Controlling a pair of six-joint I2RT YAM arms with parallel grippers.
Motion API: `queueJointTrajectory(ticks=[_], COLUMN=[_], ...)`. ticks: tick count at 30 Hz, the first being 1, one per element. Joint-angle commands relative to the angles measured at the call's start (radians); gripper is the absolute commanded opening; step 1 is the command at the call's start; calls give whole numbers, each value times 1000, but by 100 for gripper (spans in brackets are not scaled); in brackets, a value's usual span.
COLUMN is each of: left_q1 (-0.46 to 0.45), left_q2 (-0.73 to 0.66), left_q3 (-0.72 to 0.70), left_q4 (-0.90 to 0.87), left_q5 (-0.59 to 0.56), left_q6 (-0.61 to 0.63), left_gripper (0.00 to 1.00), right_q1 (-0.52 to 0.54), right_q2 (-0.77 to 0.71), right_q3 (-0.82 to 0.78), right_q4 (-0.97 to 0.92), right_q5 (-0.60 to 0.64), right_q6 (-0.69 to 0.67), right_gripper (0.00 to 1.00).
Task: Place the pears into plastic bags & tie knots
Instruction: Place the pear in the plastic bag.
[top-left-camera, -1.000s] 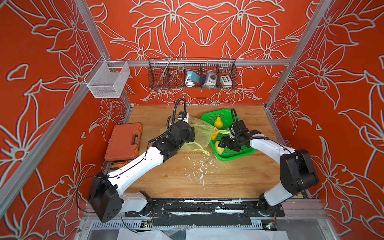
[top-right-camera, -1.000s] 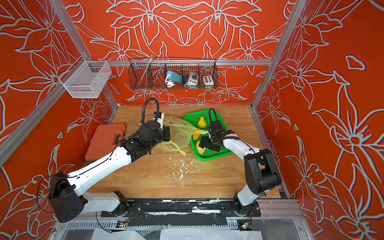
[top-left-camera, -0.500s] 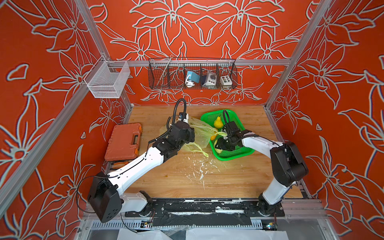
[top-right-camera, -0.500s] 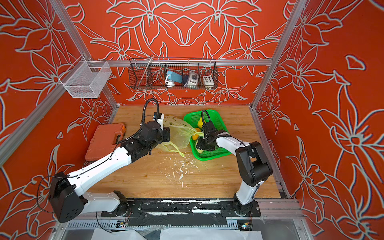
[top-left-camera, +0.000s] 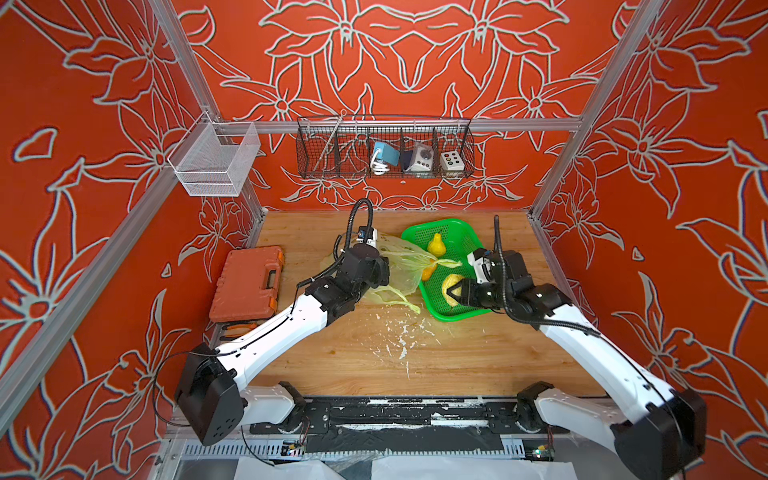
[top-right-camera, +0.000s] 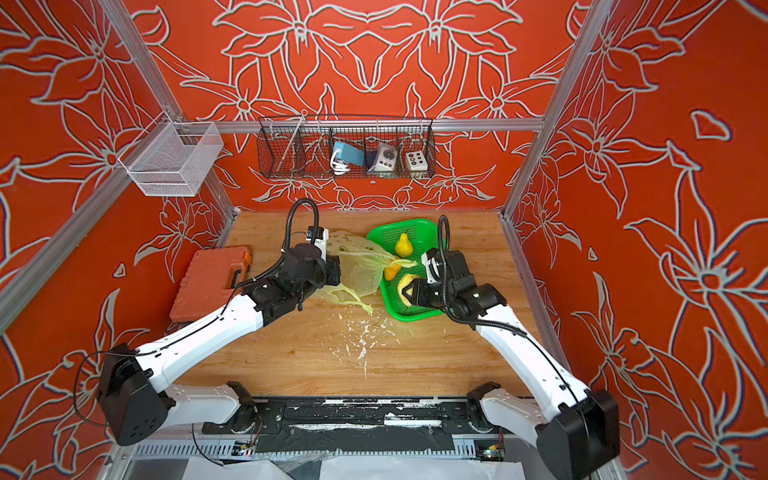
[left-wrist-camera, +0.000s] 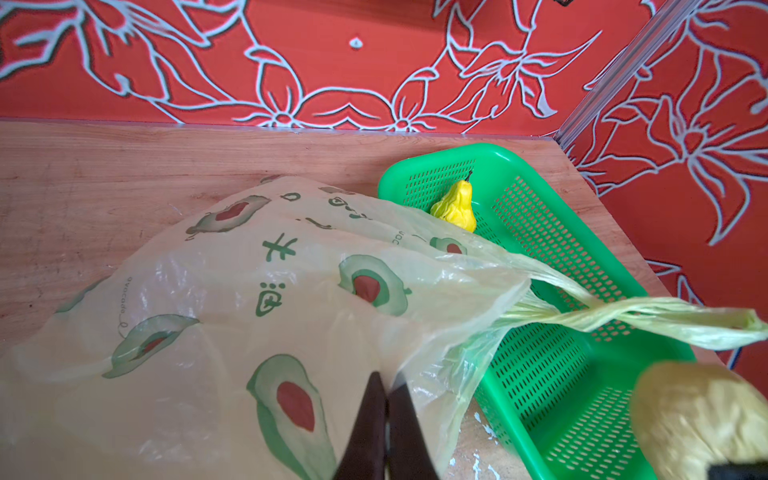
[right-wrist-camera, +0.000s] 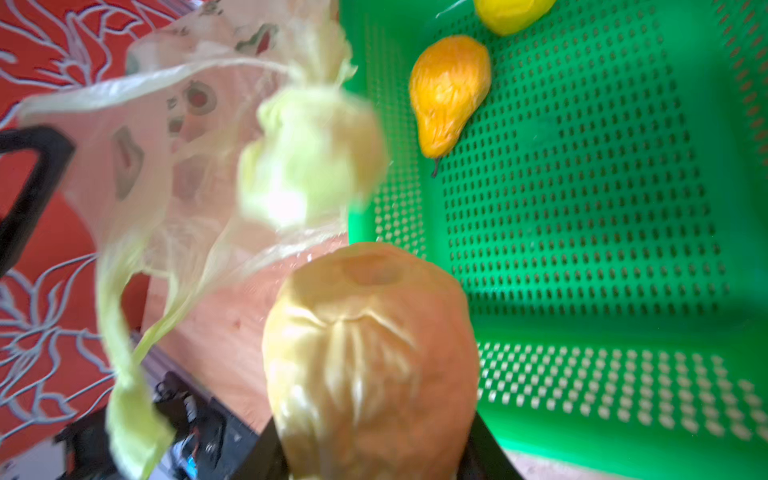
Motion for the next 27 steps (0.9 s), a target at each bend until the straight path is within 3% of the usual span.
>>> queueJointTrajectory(ticks=[1,5,12,21,24,27], left_q1=[7,7,7,7,7,7], left_q2=[-36,-41,-57,-67,-66,-61], left_q3=[-5,-14,-40,-61,-61,-60], left_q4=[1,1,7,18,20,21], left_q5=[1,5,19,38,42,45], left_q6=[-3,-5,-7,-9,-12,-15], left_gripper=[0,0,0,0,0,0], right_q1=[19,79,149,213,226,234], right_q2=[-77,-66,188,513,598,664], right_q3=[-44,25,148,383,429,472], right_q4=[-81,-67,134,194,220,234], right_q5=[-110,-86,-68,-27,-25,-24], right_q6=[57,38,38,-9,9,15], right_gripper=[33,35,36,36,43,64])
